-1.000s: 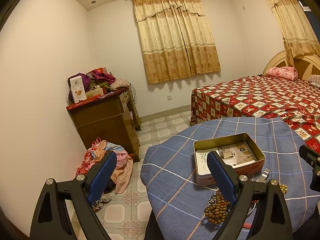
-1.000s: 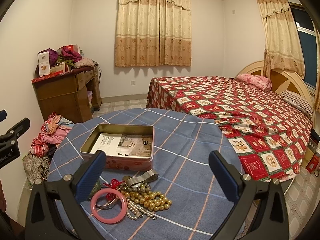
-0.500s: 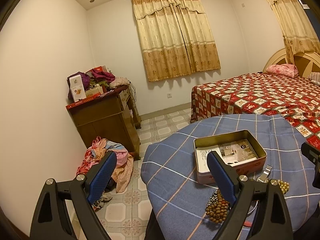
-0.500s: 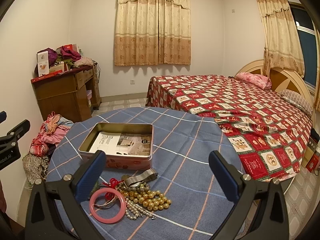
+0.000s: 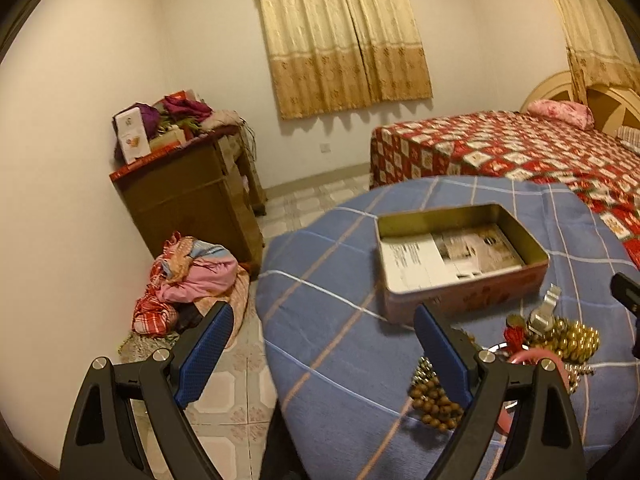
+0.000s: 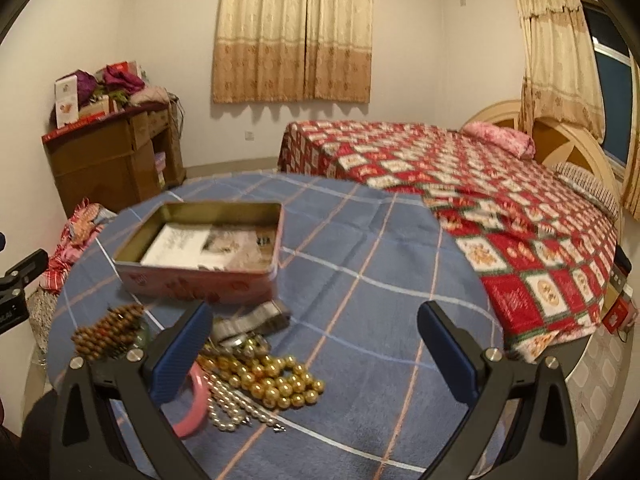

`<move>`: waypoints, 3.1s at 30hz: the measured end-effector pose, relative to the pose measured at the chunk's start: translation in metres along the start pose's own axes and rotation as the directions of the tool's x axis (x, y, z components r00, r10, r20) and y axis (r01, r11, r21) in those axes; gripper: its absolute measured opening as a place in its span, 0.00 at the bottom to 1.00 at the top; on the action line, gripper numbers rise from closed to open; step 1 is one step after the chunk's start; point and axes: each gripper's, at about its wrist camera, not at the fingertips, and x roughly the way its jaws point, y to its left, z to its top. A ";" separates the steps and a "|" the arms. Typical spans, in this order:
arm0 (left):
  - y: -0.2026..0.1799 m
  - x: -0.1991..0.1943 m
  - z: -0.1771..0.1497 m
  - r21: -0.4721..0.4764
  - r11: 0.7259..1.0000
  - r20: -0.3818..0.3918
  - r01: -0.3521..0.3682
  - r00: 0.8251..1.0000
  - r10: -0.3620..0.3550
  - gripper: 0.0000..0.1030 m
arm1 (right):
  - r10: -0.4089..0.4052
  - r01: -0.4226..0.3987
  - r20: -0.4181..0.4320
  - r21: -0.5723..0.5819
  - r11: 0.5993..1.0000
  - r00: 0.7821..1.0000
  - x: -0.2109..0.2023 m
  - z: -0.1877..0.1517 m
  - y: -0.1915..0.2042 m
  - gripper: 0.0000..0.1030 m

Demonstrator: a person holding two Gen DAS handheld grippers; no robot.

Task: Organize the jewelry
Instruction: 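Lower the left gripper onto the brown wooden bead strand and close it, then grasp the silver watch with the right gripper while the left gripper lifts the wooden beads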

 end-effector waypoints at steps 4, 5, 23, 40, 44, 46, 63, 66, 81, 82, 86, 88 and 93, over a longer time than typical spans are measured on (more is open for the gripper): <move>-0.014 0.007 -0.010 0.014 1.000 -0.006 0.020 1.000 -0.020 0.89 | -0.013 0.013 -0.026 -0.016 1.000 1.000 0.010 -0.010 0.003 1.00; -0.018 0.009 -0.012 0.021 0.999 -0.010 0.026 1.000 -0.025 0.89 | -0.012 0.012 -0.034 -0.018 1.000 0.999 0.012 -0.012 0.004 1.00; -0.049 0.042 -0.036 0.072 0.982 -0.121 0.175 0.979 -0.165 0.85 | -0.006 0.004 -0.091 -0.022 1.000 0.996 0.032 -0.025 0.010 1.00; -0.031 0.008 -0.007 0.041 0.955 0.007 0.293 0.956 -0.293 0.20 | 0.033 -0.032 -0.122 0.010 0.999 0.992 0.040 -0.024 0.004 0.96; -0.029 0.010 0.002 0.071 0.970 0.052 0.234 0.970 -0.238 0.20 | 0.048 -0.044 -0.140 0.025 0.999 0.989 0.045 -0.019 0.002 0.95; -0.028 0.017 0.004 0.070 0.971 0.048 0.228 0.972 -0.231 0.20 | 0.050 -0.046 -0.141 0.030 0.998 0.989 0.047 -0.016 0.001 0.95; -0.032 0.056 -0.003 0.086 0.975 -0.006 0.203 0.979 -0.204 0.20 | 0.113 -0.103 -0.258 0.051 0.993 0.960 0.091 0.004 0.027 0.82; -0.030 0.058 -0.004 0.084 0.975 -0.013 0.205 0.979 -0.205 0.20 | 0.137 -0.121 -0.284 0.073 0.990 0.949 0.095 0.002 0.027 0.66; -0.021 0.053 0.000 0.063 0.975 -0.003 0.214 0.977 -0.215 0.20 | 0.192 -0.188 -0.229 0.038 0.981 0.954 0.079 0.005 0.024 0.15; -0.021 0.052 0.000 0.063 0.975 -0.001 0.214 0.977 -0.215 0.20 | 0.190 -0.188 -0.218 0.030 0.982 0.957 0.076 0.006 0.024 0.15; -0.020 0.048 0.004 0.060 0.975 0.013 0.215 0.976 -0.216 0.20 | 0.186 -0.188 -0.173 0.003 0.982 0.967 0.062 0.012 0.025 0.15; -0.019 0.045 0.007 0.056 0.975 0.024 0.213 0.976 -0.215 0.20 | 0.182 -0.186 -0.155 -0.007 0.983 0.971 0.057 0.016 0.024 0.15; -0.017 0.041 0.014 0.052 0.975 0.041 0.215 0.975 -0.217 0.20 | 0.191 -0.193 -0.113 -0.001 0.981 0.975 0.047 0.026 0.016 0.15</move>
